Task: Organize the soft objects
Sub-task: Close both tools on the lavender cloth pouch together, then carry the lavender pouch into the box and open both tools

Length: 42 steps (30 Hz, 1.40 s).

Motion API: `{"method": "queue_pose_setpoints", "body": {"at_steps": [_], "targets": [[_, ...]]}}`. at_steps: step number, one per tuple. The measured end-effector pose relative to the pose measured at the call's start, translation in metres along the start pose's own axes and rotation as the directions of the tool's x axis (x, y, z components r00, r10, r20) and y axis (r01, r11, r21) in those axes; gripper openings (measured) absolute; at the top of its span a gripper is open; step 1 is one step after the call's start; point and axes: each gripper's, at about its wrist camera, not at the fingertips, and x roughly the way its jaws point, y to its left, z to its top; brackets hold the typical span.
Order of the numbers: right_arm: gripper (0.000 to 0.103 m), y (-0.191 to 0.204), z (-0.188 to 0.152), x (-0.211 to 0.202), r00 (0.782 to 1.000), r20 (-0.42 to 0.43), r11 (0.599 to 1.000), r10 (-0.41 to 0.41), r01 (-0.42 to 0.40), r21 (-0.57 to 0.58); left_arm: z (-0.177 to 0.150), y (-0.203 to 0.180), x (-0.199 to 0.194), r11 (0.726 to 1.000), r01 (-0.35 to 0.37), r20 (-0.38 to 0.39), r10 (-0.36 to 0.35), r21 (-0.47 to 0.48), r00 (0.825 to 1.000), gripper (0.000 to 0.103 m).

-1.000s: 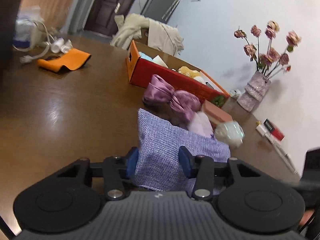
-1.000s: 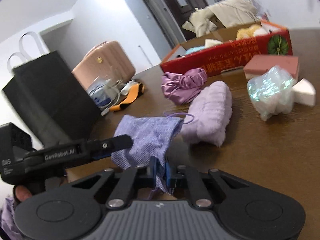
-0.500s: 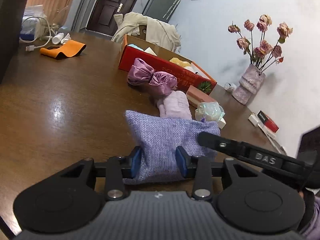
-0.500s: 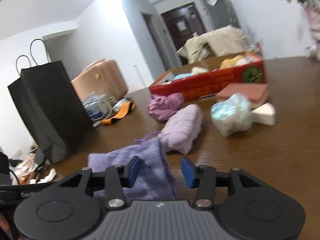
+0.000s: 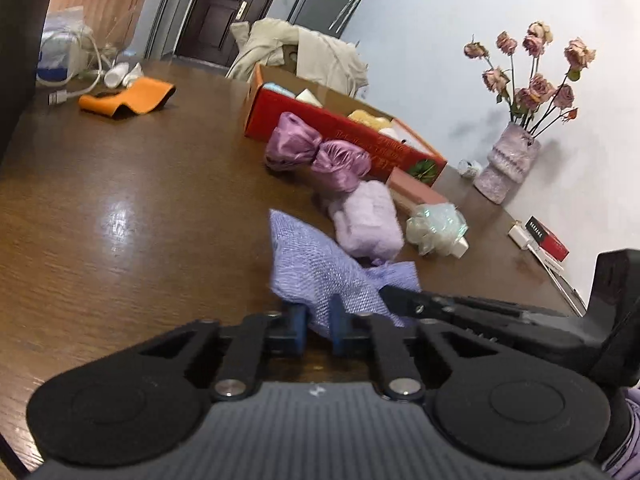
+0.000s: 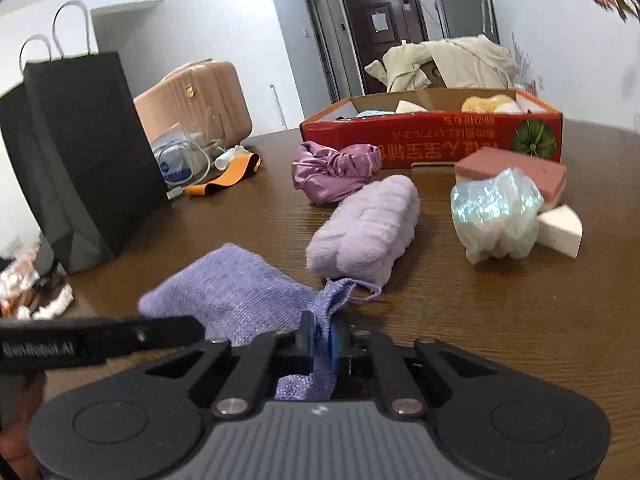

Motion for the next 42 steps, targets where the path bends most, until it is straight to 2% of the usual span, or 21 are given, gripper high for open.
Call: {"method": "queue_pose_setpoints", "body": {"at_steps": [4,8,9,10,12,14,17,21,22,25,27,30,32,34,36,40,41,42], "targets": [[0.006,0.003,0.002,-0.008,1.0,0.014,1.0,0.004,-0.004,-0.031,0.003,-0.01,-0.007,0.999,0.01,0.025,-0.011,0.034,1.0,0.01],[0.006,0.002,0.006,-0.015,1.0,0.014,0.999,0.011,-0.011,-0.053,0.009,-0.007,-0.005,1.0,0.004,0.059,-0.004,0.005,0.998,0.028],[0.006,0.001,0.006,-0.017,1.0,0.014,0.998,0.01,-0.009,-0.061,0.011,-0.005,0.0,1.0,-0.001,0.05,0.001,-0.004,0.999,0.028],[0.005,0.0,0.007,-0.017,1.0,0.007,0.997,0.011,-0.01,-0.074,0.011,-0.004,0.004,1.0,-0.003,0.046,0.003,-0.007,0.999,0.028],[0.005,-0.003,0.008,-0.018,1.0,0.005,0.996,0.002,-0.001,-0.087,0.013,-0.005,0.009,1.0,0.002,0.043,-0.002,-0.003,0.999,0.007],[0.005,-0.008,0.012,-0.022,1.0,0.011,0.996,0.005,-0.004,-0.085,0.016,-0.008,0.011,1.0,0.025,0.045,-0.024,-0.016,0.999,0.005],[0.005,-0.015,0.035,-0.041,0.996,0.082,0.995,0.025,-0.016,-0.102,0.034,-0.021,0.005,0.996,0.091,0.097,-0.092,0.016,0.991,0.005],[0.005,-0.038,0.093,-0.051,0.984,0.176,0.989,0.038,-0.012,-0.145,0.091,-0.042,0.013,0.98,0.176,0.192,-0.192,0.094,0.962,0.005],[0.005,-0.047,0.112,-0.047,0.982,0.189,0.988,0.029,0.001,-0.157,0.109,-0.047,0.023,0.979,0.176,0.204,-0.194,0.105,0.959,0.005],[0.005,-0.076,0.167,-0.027,0.979,0.201,0.986,0.022,0.013,-0.169,0.161,-0.065,0.055,0.972,0.186,0.239,-0.217,0.146,0.946,0.004],[0.005,-0.1,0.205,0.0,0.984,0.177,0.985,0.007,0.023,-0.169,0.191,-0.074,0.086,0.968,0.194,0.237,-0.229,0.162,0.944,0.004],[0.005,-0.13,0.244,0.055,0.994,0.096,0.979,-0.047,0.064,-0.194,0.22,-0.079,0.146,0.978,0.169,0.198,-0.19,0.12,0.962,0.005],[0.005,-0.145,0.256,0.09,0.996,0.045,0.978,-0.076,0.083,-0.19,0.225,-0.075,0.188,0.985,0.147,0.146,-0.159,0.09,0.976,0.005],[0.005,-0.158,0.263,0.131,0.994,-0.017,0.973,-0.111,0.105,-0.208,0.223,-0.068,0.229,0.994,0.097,0.061,-0.1,0.045,0.993,0.004],[0.005,-0.163,0.263,0.161,0.989,-0.069,0.969,-0.131,0.113,-0.221,0.215,-0.062,0.255,0.999,0.038,-0.013,-0.038,0.036,0.999,0.005],[0.006,-0.159,0.251,0.197,0.984,-0.155,0.97,-0.086,0.047,-0.24,0.202,-0.048,0.262,0.998,-0.011,-0.022,0.013,0.062,1.0,0.006],[0.007,-0.156,0.248,0.201,0.983,-0.166,0.968,-0.075,0.031,-0.25,0.202,-0.046,0.26,0.998,0.004,-0.021,-0.002,0.069,1.0,0.012],[0.009,-0.154,0.243,0.203,0.982,-0.176,0.965,-0.067,0.019,-0.26,0.204,-0.045,0.257,0.997,0.023,-0.032,-0.02,0.074,0.999,0.022]]}}
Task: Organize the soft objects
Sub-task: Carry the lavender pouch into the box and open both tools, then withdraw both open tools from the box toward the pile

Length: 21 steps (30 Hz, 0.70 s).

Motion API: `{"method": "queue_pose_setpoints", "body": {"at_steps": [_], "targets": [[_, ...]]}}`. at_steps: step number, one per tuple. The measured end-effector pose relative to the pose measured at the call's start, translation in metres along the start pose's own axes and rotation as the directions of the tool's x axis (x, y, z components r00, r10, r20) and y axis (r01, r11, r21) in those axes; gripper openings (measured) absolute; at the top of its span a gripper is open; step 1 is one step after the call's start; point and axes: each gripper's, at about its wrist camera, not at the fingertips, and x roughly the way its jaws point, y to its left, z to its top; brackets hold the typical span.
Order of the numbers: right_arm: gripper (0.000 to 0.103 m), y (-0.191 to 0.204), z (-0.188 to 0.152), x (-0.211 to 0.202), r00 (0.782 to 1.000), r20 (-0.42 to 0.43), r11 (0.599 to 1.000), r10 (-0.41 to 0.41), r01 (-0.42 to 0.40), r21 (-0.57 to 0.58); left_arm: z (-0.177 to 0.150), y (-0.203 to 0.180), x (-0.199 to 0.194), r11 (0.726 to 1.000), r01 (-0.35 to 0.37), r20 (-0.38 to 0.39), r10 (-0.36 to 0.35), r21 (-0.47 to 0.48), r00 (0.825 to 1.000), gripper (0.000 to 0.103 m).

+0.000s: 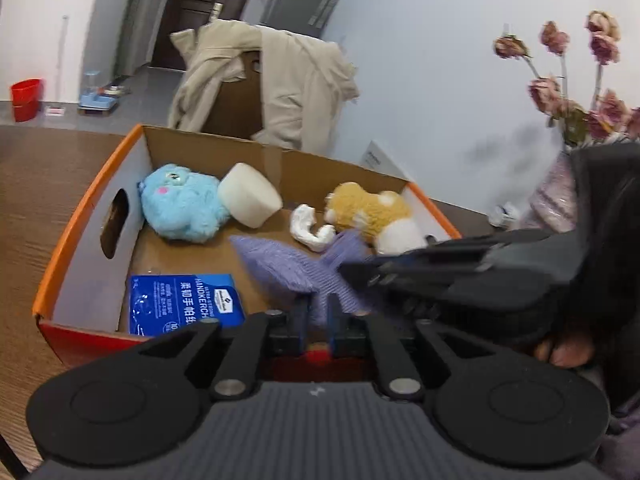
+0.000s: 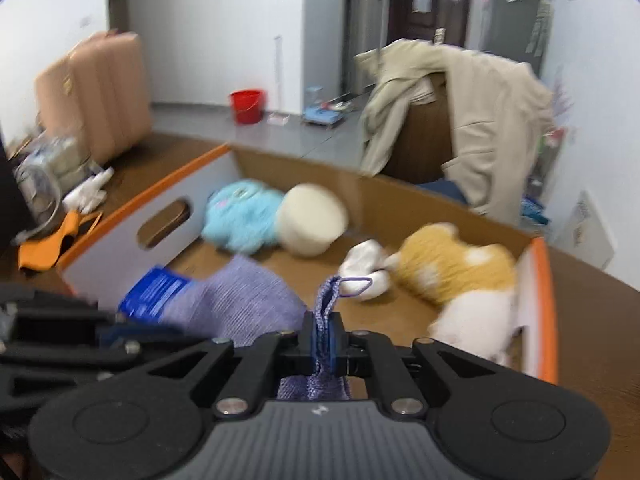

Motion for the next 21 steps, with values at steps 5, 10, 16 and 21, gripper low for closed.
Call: {"method": "queue_pose_setpoints", "body": {"at_steps": [5,10,16,21], "targets": [[0.023,-0.005,-0.006,-0.006,1.0,-0.008,0.999,-0.001,0.001,0.04,0.011,0.006,-0.025,0.999,-0.024,0.027,0.023,0.025,0.999,0.046],[0.034,-0.011,-0.003,-0.06,0.998,0.068,0.997,-0.008,0.003,0.076,0.019,0.002,-0.073,0.995,-0.066,0.086,0.059,0.072,0.995,0.049],[0.045,-0.006,0.004,-0.161,0.974,0.21,0.995,-0.087,0.077,0.057,0.027,-0.015,-0.155,0.981,-0.139,0.218,0.108,0.133,0.97,0.063],[0.054,0.01,-0.01,-0.235,0.949,0.287,0.992,-0.127,0.121,0.036,0.019,-0.035,-0.212,0.968,-0.183,0.296,0.127,0.169,0.947,0.081]]}}
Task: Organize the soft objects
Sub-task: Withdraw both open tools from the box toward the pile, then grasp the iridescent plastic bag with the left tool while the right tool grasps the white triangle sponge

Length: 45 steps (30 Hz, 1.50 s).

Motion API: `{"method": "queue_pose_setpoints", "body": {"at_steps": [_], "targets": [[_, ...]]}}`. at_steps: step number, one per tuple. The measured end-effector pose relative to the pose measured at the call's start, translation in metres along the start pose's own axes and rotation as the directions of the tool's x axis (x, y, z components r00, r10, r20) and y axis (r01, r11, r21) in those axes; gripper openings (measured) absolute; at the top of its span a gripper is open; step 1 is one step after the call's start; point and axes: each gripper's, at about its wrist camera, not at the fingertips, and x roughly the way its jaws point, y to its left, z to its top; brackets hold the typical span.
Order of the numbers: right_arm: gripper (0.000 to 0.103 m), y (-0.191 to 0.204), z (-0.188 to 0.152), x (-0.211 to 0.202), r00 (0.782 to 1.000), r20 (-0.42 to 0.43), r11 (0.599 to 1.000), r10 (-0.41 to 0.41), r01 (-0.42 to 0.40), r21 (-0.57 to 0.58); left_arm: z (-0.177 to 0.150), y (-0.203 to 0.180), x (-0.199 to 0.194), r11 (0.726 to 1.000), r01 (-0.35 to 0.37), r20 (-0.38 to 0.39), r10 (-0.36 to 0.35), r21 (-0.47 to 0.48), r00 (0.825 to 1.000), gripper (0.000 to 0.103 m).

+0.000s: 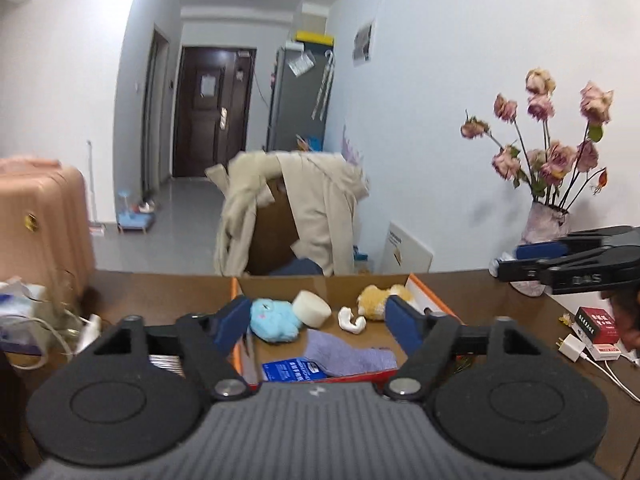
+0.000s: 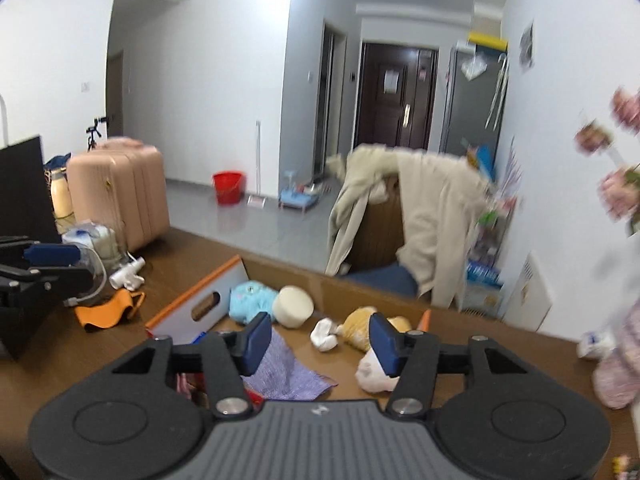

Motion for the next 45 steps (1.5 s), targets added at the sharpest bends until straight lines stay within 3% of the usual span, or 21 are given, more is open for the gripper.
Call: {"method": "queue_pose_setpoints", "body": {"at_steps": [6,8,11,18,22,27,36,40,43,45], "targets": [[0.065,0.02,-0.022,-0.063,0.997,0.071,1.0,-0.016,0.016,-0.001,-0.012,-0.017,-0.053,0.999,-0.034,0.051,0.032,0.027,0.998,0.089],[0.069,0.029,-0.041,-0.085,0.993,0.12,1.0,0.003,-0.005,0.018,-0.031,-0.021,-0.07,0.998,-0.047,0.08,0.043,0.05,0.996,0.098],[0.075,0.044,-0.081,-0.116,0.974,0.228,0.999,0.007,-0.017,0.041,-0.071,-0.022,-0.092,0.998,-0.049,0.046,0.047,0.039,0.998,0.099],[0.089,0.097,-0.175,-0.16,0.966,0.258,1.0,-0.03,0.031,0.002,-0.147,-0.031,-0.155,0.996,-0.081,0.063,0.083,-0.043,0.995,0.103],[0.09,0.118,-0.222,-0.163,0.979,0.205,0.995,-0.015,-0.006,0.102,-0.177,-0.039,-0.176,0.996,-0.082,0.047,0.084,-0.044,0.995,0.103],[0.09,0.127,-0.254,-0.16,0.992,0.122,0.991,-0.015,-0.001,0.131,-0.19,-0.054,-0.17,0.997,-0.072,0.0,0.072,0.025,0.997,0.103],[0.088,0.097,-0.258,-0.142,0.992,0.086,0.969,-0.097,0.075,0.234,-0.192,-0.068,-0.123,1.0,-0.019,-0.072,0.021,0.023,0.997,0.103],[0.073,0.077,-0.257,-0.124,0.996,0.04,0.962,-0.081,0.067,0.264,-0.185,-0.088,-0.093,0.999,0.008,-0.074,-0.004,0.049,0.997,0.102],[0.065,0.062,-0.251,-0.107,0.997,0.015,0.961,-0.08,0.073,0.268,-0.172,-0.111,-0.069,0.991,0.091,-0.047,-0.087,0.096,0.995,0.082],[0.062,0.053,-0.246,-0.095,0.997,0.001,0.961,-0.077,0.074,0.266,-0.166,-0.127,-0.046,0.98,0.147,-0.075,-0.138,0.134,0.988,0.067]]}}
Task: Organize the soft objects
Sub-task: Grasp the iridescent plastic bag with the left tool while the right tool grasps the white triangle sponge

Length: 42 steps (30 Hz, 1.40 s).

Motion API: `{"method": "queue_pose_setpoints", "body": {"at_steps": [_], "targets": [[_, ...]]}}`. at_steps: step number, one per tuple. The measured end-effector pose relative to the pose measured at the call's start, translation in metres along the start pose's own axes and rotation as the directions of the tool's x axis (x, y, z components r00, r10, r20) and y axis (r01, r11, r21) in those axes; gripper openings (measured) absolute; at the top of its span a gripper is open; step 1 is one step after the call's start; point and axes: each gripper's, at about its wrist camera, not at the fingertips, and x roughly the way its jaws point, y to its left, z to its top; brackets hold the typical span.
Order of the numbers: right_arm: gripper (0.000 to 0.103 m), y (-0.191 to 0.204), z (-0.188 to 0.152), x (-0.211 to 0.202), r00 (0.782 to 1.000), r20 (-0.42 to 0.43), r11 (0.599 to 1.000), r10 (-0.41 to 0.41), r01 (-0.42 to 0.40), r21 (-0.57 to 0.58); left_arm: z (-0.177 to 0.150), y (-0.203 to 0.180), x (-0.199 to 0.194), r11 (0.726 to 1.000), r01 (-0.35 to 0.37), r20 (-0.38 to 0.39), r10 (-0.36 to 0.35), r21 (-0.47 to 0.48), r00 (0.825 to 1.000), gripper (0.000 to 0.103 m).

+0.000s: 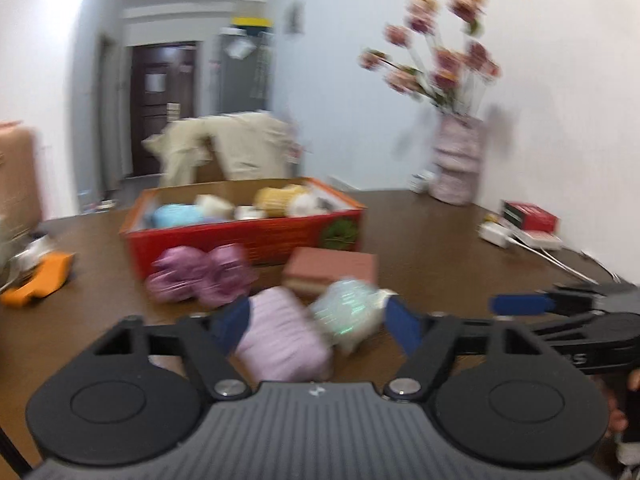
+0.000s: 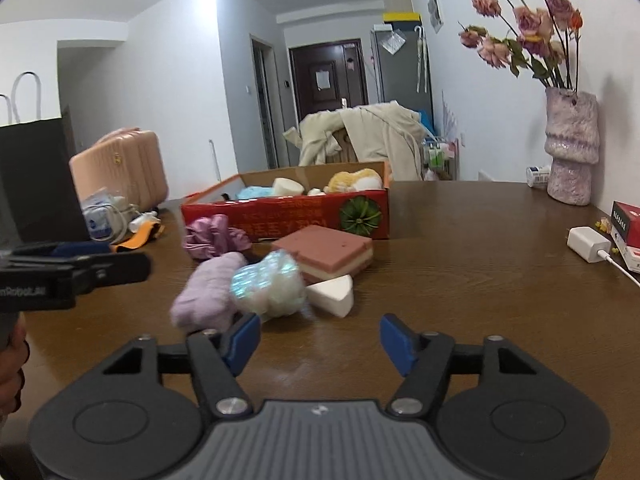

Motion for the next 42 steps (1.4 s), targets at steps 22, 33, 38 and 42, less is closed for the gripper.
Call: {"method": "queue_pose_setpoints", "body": {"at_steps": [22,33,38,42], "targets": [[0.032,-0.004,0.027,0.118,0.985,-0.167,0.993,0.05,-0.067,-0.101,0.024,0.037,0.079,0.977,0.081,-0.102,-0.103,-0.196,0.989,0.028],[0.031,0.012,0.025,0.047,0.996,-0.073,0.996,0.055,-0.059,-0.064,0.021,0.029,0.009,0.984,0.055,-0.037,-0.062,-0.169,0.997,0.028],[0.031,0.023,0.023,0.021,0.997,-0.031,0.995,0.072,-0.074,-0.063,0.014,0.028,-0.027,0.984,0.026,-0.006,-0.028,-0.174,1.0,0.029],[0.031,0.033,0.025,0.007,0.996,-0.011,0.992,0.093,-0.094,-0.082,0.012,0.027,-0.046,0.983,0.01,0.017,-0.007,-0.185,1.0,0.029]]}}
